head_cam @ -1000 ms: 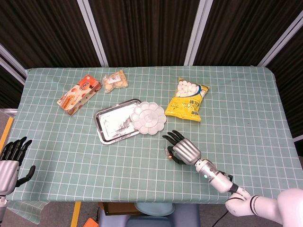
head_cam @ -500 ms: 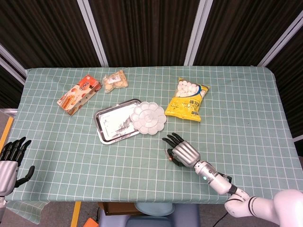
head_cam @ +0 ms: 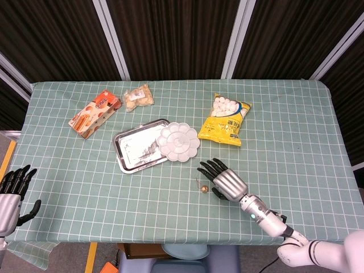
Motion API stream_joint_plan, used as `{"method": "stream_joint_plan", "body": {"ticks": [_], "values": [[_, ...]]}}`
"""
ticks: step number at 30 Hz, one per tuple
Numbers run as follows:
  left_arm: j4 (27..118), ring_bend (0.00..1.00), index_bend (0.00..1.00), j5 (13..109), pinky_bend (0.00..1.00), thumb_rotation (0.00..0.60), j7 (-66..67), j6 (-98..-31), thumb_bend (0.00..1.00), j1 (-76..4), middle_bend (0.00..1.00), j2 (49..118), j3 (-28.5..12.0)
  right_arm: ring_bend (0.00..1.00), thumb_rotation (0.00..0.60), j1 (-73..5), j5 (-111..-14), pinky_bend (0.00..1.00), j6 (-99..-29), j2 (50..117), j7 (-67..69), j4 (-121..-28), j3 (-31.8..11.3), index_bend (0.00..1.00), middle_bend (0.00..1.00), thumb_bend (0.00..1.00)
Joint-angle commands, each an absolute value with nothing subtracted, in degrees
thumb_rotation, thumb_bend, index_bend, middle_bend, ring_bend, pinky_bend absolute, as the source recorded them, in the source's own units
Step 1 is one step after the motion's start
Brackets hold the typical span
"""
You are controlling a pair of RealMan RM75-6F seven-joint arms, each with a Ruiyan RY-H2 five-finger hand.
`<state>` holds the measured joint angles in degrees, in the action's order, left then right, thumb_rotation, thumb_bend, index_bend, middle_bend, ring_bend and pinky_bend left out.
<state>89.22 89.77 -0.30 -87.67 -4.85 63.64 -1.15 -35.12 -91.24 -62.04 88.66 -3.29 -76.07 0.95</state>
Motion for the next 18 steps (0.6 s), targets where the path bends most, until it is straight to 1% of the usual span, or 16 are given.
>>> {"method": "stream_joint_plan", "body": {"ticks": [1,4,6,8,11,14,16,18], "values": [[89.3,0.00,0.00,89.8,0.07,0.600,-0.2,-87.7,0.40,-4.8,0.00,63.6,-1.2,0.00,0.600,-33.6,-91.2,0.00,-64.1,86.2,-4.6,-78.7,1.2,0.05,0.09,0.56],[89.4,0.00,0.00,89.9,0.07,0.600,-0.1,-88.2,0.40,-4.7,0.00,63.6,-1.2,0.00,0.600,-31.0,-90.3,0.00,-66.9,82.5,-7.1,-82.4,1.6,0.01,0.06,0.56],[89.4,0.00,0.00,90.1,0.07,0.600,0.0,-88.7,0.40,-4.5,0.00,63.5,-1.3,0.00,0.600,-28.3,-89.5,0.00,-70.1,79.6,-9.4,-85.2,2.1,0.00,0.03,0.53],[89.4,0.00,0.00,90.2,0.07,0.600,0.1,-89.2,0.40,-4.3,0.00,63.5,-1.3,0.00,0.600,-23.9,-87.9,0.00,-75.4,76.0,-12.5,-88.7,2.7,0.00,0.00,0.47],[89.4,0.00,0.00,89.9,0.07,0.600,0.7,-89.7,0.40,-3.9,0.00,63.6,-1.5,0.00,0.600,-17.2,-85.0,0.00,-83.8,72.4,-15.6,-92.0,2.9,0.00,0.00,0.43],[89.5,0.00,0.00,89.5,0.07,0.600,2.3,-90.4,0.40,-3.6,0.00,63.8,-1.8,0.00,0.600,-10.1,-79.4,0.00,-91.8,70.6,-16.9,-93.2,1.9,0.00,0.00,0.41],[89.8,0.00,0.00,89.1,0.06,0.600,3.5,-90.6,0.40,-3.4,0.00,64.0,-2.0,0.00,0.600,-8.3,-77.4,0.00,-93.0,69.6,-17.6,-94.2,1.3,0.00,0.00,0.40],[90.1,0.00,0.00,89.0,0.06,0.600,4.1,-90.4,0.40,-3.5,0.00,64.1,-2.0,0.00,0.600,-8.0,-77.8,0.00,-93.4,68.5,-16.2,-95.1,0.4,0.00,0.00,0.40]]}}
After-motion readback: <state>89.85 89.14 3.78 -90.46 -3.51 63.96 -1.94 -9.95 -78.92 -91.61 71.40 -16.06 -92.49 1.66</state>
